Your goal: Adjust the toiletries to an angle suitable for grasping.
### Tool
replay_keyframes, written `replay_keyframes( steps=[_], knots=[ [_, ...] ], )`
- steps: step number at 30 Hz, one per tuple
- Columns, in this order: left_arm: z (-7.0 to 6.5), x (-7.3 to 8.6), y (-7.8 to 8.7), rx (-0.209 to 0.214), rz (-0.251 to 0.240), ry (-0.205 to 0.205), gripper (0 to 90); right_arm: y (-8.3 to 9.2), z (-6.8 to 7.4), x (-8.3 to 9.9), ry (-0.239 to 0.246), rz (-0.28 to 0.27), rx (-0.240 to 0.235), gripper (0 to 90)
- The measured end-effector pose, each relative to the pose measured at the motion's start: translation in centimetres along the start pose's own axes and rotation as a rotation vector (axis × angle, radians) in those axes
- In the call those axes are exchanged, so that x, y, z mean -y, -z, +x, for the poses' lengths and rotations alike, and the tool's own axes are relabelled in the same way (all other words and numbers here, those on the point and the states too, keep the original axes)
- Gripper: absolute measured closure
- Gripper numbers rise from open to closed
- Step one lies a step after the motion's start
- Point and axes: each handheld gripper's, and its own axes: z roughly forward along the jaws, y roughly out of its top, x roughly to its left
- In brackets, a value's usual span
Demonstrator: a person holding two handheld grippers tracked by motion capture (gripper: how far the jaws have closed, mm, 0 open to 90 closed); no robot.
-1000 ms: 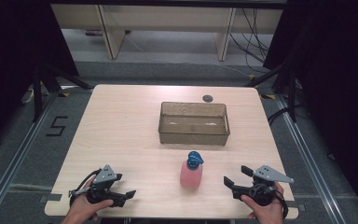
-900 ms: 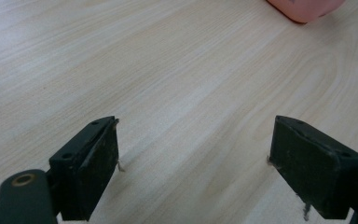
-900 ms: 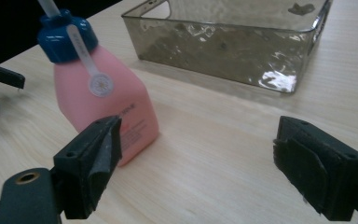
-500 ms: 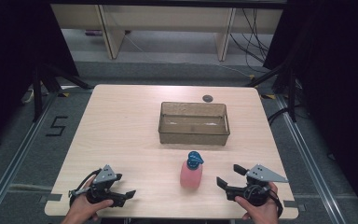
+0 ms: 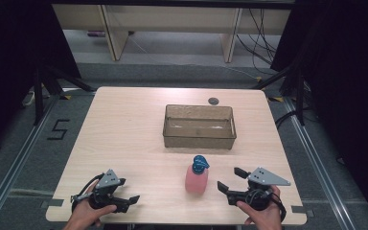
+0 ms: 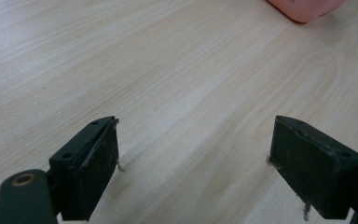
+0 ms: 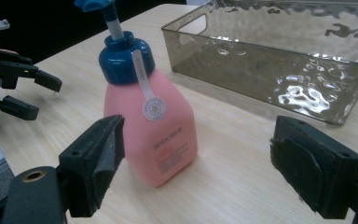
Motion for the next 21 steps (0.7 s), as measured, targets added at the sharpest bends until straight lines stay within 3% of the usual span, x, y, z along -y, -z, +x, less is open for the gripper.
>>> replay_keyframes(
  steps=[3, 4, 5, 6, 7, 8, 9, 10, 12, 13, 14, 16, 17, 21],
  knots=[
    [0.0, 0.0, 0.0, -0.001, 0.001, -0.001, 15.0, -0.2, 0.0, -0.1, 0.030, -0.007, -0.003, 18.2],
    [0.0, 0.0, 0.0, 0.001, 0.005, -0.004, 15.0, -0.2, 0.4, -0.1, -0.017, 0.008, -0.017, 18.2],
    [0.0, 0.0, 0.0, 0.001, 0.005, -0.004, 15.0, -0.2, 0.4, -0.1, -0.017, 0.008, -0.017, 18.2],
    [0.0, 0.0, 0.0, 0.000, 0.005, -0.004, 15.0, -0.4, 0.3, -0.2, 0.016, -0.002, -0.017, 18.3],
    [0.1, 0.0, 0.1, 0.000, 0.007, -0.008, 14.9, -0.3, 0.5, -0.3, -0.002, 0.016, -0.015, 18.3],
    [0.1, 0.0, 0.1, 0.000, 0.006, -0.007, 14.9, -0.6, 0.3, -0.3, 0.039, -0.010, -0.021, 18.3],
    [0.1, 0.0, 0.1, 0.000, 0.006, -0.008, 14.9, -0.6, 0.7, -0.3, -0.007, 0.005, -0.031, 18.3],
    [0.1, 0.0, 0.1, 0.000, 0.006, -0.008, 15.0, -0.7, 0.6, -0.4, 0.027, 0.002, -0.021, 18.3],
    [0.0, 0.0, 0.1, 0.000, 0.005, -0.008, 14.9, -0.9, 0.7, -0.5, 0.029, -0.011, -0.023, 18.4],
    [0.0, 0.0, 0.0, 0.000, -0.004, 0.002, 15.0, -0.9, 1.0, -0.6, 0.011, 0.017, -0.029, 18.4],
    [0.1, 0.0, 0.1, -0.007, 0.005, -0.010, 15.0, -1.1, 0.8, -0.7, 0.055, 0.001, -0.028, 18.4],
    [0.1, 0.0, 0.1, -0.008, 0.006, -0.012, 14.9, -1.1, 1.1, -0.7, 0.028, 0.004, -0.040, 18.4],
    [0.1, 0.0, 0.1, -0.008, 0.007, -0.013, 14.9, -1.2, 0.9, -0.8, 0.059, -0.001, -0.035, 18.4],
    [0.0, -0.1, 0.2, 0.002, -0.003, -0.008, 15.0, -1.9, 1.2, -0.8, 0.045, 0.000, -0.046, 18.6]
  ],
)
